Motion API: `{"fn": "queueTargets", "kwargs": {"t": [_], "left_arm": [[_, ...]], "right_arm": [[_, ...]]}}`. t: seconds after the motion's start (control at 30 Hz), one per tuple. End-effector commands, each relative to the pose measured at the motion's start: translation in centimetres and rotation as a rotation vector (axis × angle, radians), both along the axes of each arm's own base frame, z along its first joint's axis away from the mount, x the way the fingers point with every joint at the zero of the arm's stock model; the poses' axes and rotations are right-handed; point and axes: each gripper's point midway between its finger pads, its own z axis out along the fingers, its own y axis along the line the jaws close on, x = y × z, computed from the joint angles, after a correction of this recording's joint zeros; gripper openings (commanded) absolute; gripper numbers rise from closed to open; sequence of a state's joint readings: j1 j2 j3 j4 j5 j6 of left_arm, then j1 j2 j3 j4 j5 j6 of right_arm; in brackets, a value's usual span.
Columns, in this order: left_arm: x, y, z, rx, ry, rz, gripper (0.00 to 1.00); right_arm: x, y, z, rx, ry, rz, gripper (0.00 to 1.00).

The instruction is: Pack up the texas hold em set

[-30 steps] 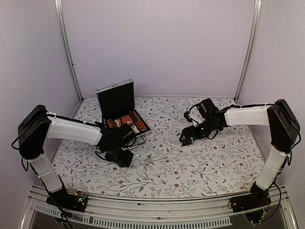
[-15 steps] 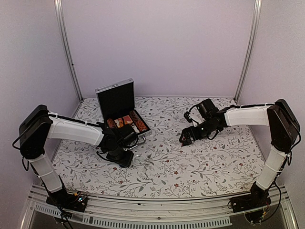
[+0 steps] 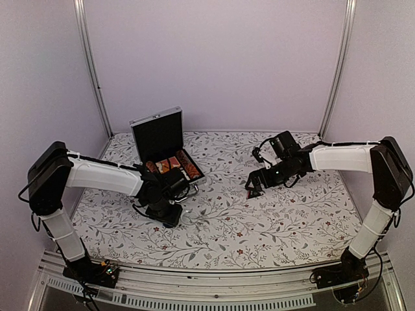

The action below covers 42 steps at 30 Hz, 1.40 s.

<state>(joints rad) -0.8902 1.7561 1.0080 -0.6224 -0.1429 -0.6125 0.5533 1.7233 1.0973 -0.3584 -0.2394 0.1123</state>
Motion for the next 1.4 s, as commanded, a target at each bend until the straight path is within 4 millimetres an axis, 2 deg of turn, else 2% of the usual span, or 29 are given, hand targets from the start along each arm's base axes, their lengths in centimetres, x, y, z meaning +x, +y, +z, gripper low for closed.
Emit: {"fn": "queueTargets", "kwargs": {"t": [0.0,0.57,0.87,1.07,1.27,1.37], "left_arm": [[0.0,-0.6,0.6,0.004,-0.004,-0.030,0.52],[1.6,-1.1,2.5,-0.007,-0.051,-0.038,0.52],[3.9,-1.4,4.5,-0.023,-0.107,-0.040,0.52],[6.9,-1.1,7.0,-0.034,-0.178,-0.028,0.53],[11.4,0.7,9.3,-0.039,-0.255,0.010,0.53],[13.7,1.5,9.7,-0.041,-0.279,0.025,0.53]], "right_arm": [[0.3,-0.3,0.6,-0.006,-0.020,-0.010,0.99],[0.2,-0.3,0.2,-0.011,-0.011,-0.006,0.99],[0.1,-0.5,0.2,-0.016,-0.009,-0.008,0.99],[0.2,-0.6,0.3,-0.018,-0.014,-0.011,0.99],[0.1,-0.7,0.6,-0.020,-0.020,-0.013,0.99],[0.1,-0.7,0.8,-0.021,-0.024,-0.016,0.99]]}}
